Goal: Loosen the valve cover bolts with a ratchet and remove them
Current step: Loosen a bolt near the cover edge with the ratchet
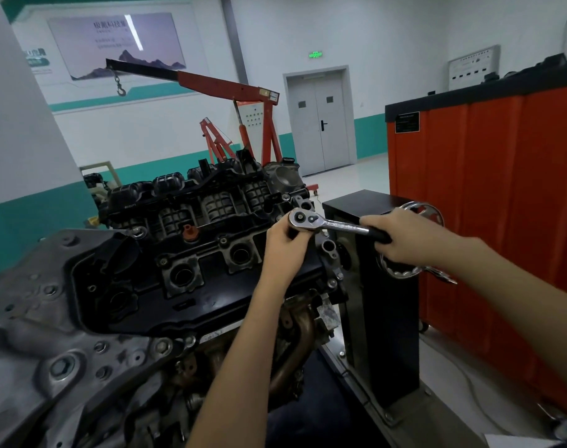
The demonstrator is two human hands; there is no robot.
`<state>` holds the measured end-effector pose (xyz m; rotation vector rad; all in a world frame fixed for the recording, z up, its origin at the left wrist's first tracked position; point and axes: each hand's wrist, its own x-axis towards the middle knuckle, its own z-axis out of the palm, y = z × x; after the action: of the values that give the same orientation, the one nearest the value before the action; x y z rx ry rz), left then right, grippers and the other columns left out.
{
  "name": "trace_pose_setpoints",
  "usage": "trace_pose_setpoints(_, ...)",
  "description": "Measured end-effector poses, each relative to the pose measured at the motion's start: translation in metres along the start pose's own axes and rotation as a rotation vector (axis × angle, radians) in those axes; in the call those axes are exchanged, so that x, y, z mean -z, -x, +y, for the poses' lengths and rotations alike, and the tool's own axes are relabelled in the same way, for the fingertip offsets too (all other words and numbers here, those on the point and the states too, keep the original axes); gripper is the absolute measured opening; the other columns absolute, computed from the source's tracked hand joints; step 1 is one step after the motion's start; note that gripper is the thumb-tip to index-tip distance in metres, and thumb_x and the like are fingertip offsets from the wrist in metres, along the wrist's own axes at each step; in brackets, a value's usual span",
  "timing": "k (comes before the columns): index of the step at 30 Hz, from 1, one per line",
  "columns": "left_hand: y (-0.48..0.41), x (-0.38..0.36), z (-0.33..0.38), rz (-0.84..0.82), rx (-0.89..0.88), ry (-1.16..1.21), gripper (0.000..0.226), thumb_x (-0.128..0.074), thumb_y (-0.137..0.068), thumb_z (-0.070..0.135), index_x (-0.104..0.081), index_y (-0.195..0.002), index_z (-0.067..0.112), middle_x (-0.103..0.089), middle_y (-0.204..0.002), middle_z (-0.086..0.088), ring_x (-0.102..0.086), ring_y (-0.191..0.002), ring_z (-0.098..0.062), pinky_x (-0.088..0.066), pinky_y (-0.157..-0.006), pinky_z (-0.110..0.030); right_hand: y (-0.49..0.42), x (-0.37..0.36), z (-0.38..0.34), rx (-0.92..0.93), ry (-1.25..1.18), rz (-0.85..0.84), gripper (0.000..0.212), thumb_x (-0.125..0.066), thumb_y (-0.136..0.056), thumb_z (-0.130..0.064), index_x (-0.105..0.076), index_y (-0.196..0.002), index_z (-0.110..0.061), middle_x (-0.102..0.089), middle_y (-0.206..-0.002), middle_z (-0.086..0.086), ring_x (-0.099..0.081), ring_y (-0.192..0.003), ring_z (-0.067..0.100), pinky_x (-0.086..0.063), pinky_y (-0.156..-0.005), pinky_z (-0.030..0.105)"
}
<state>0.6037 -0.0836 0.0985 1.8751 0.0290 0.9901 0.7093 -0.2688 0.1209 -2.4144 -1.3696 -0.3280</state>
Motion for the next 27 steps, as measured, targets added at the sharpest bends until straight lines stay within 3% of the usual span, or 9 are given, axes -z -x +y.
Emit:
trace_pose_setpoints(4, 0.002, -0.015, -0.005, 0.124, -0.014, 0.075, 0.038, -0.058, -0.091, 0.002, -0.067, -0.077, 0.035, -0.067, -0.072, 0.020, -0.057, -0.070, 0.006, -0.047, -0.071, -0.009, 0.041, -0.051, -0.035, -0.145, -0.453, 0.082, 0.031, -0.062, -0.083, -0.001, -0.046, -0.075, -0.027, -0.052, -0.063, 0.000, -0.050, -0.050, 0.008, -0.040, -0.047, 0.020)
trace_pose_setpoints(9, -0.001, -0.018, -0.007, 0.123, -0.020, 0.080, 0.045, -0.064, -0.093, 0.013, -0.058, -0.057, 0.040, -0.052, -0.056, 0.017, -0.042, -0.059, 0.001, -0.041, -0.064, -0.020, 0.048, -0.109, -0.121, -0.344, -0.907, 0.250, 0.015, -0.058, -0.081, -0.002, -0.051, -0.083, -0.015, -0.049, -0.061, 0.003, -0.042, -0.044, 0.006, -0.035, -0.042, 0.017)
trace_pose_setpoints(11, -0.001, -0.015, -0.007, 0.102, -0.015, 0.079, 0.045, -0.064, -0.094, 0.015, -0.057, -0.056, 0.040, -0.051, -0.055, 0.018, -0.042, -0.058, 0.002, -0.041, -0.064, -0.017, 0.045, -0.111, -0.126, -0.341, -0.903, 0.254, 0.016, -0.057, -0.081, -0.003, -0.049, -0.079, -0.016, -0.049, -0.064, 0.006, -0.043, -0.048, 0.011, -0.037, -0.044, 0.020)
trace_pose_setpoints(14, -0.004, -0.010, -0.008, 0.054, -0.013, 0.048, 0.046, -0.062, -0.093, 0.009, -0.058, -0.056, 0.035, -0.054, -0.055, 0.019, -0.045, -0.056, 0.005, -0.040, -0.059, -0.009, 0.049, -0.086, -0.084, -0.265, -0.747, 0.119, 0.019, -0.058, -0.081, 0.003, -0.058, -0.094, -0.011, -0.055, -0.069, 0.013, -0.049, -0.057, 0.015, -0.043, -0.053, 0.028)
trace_pose_setpoints(17, -0.009, -0.008, -0.005, 0.012, -0.031, -0.038, 0.033, -0.055, -0.090, 0.000, -0.063, -0.067, 0.021, -0.058, -0.063, 0.010, -0.046, -0.062, -0.003, -0.040, -0.062, -0.015, 0.037, -0.034, -0.028, -0.131, -0.392, -0.019, 0.022, -0.061, -0.085, 0.001, -0.057, -0.095, -0.018, -0.055, -0.069, 0.000, -0.051, -0.055, 0.007, -0.043, -0.052, 0.016)
trace_pose_setpoints(21, -0.007, -0.003, -0.004, 0.062, -0.032, 0.014, 0.038, -0.055, -0.090, -0.001, -0.065, -0.071, 0.031, -0.062, -0.062, 0.022, -0.052, -0.062, 0.011, -0.040, -0.062, -0.004, 0.001, 0.010, -0.006, 0.025, 0.062, -0.002, 0.017, -0.060, -0.088, -0.010, -0.056, -0.101, -0.020, -0.061, -0.075, 0.003, -0.059, -0.064, 0.019, -0.047, -0.062, 0.030)
trace_pose_setpoints(23, -0.006, -0.005, -0.006, 0.094, -0.036, 0.023, 0.038, -0.054, -0.090, -0.002, -0.065, -0.073, 0.030, -0.064, -0.065, 0.021, -0.054, -0.066, 0.012, -0.041, -0.065, -0.005, 0.008, 0.000, -0.011, -0.005, 0.027, 0.040, 0.017, -0.060, -0.088, -0.010, -0.053, -0.094, -0.024, -0.058, -0.072, 0.000, -0.058, -0.063, 0.020, -0.042, -0.056, 0.024)
trace_pose_setpoints(25, -0.005, -0.009, -0.008, 0.117, -0.035, 0.025, 0.041, -0.055, -0.090, -0.003, -0.064, -0.071, 0.033, -0.064, -0.066, 0.019, -0.055, -0.067, 0.010, -0.044, -0.068, -0.009, 0.032, -0.027, -0.028, -0.088, -0.239, 0.061, 0.029, -0.060, -0.085, -0.004, -0.046, -0.081, -0.029, -0.053, -0.067, -0.001, -0.055, -0.057, 0.016, -0.037, -0.049, 0.019)
trace_pose_setpoints(27, -0.004, -0.014, -0.009, 0.127, -0.025, 0.075, 0.045, -0.060, -0.092, 0.002, -0.060, -0.061, 0.035, -0.060, -0.059, 0.019, -0.052, -0.060, 0.008, -0.044, -0.063, -0.011, 0.052, -0.063, -0.061, -0.207, -0.574, 0.114, 0.023, -0.060, -0.083, 0.000, -0.051, -0.085, -0.020, -0.053, -0.066, 0.003, -0.049, -0.052, 0.014, -0.037, -0.045, 0.018)
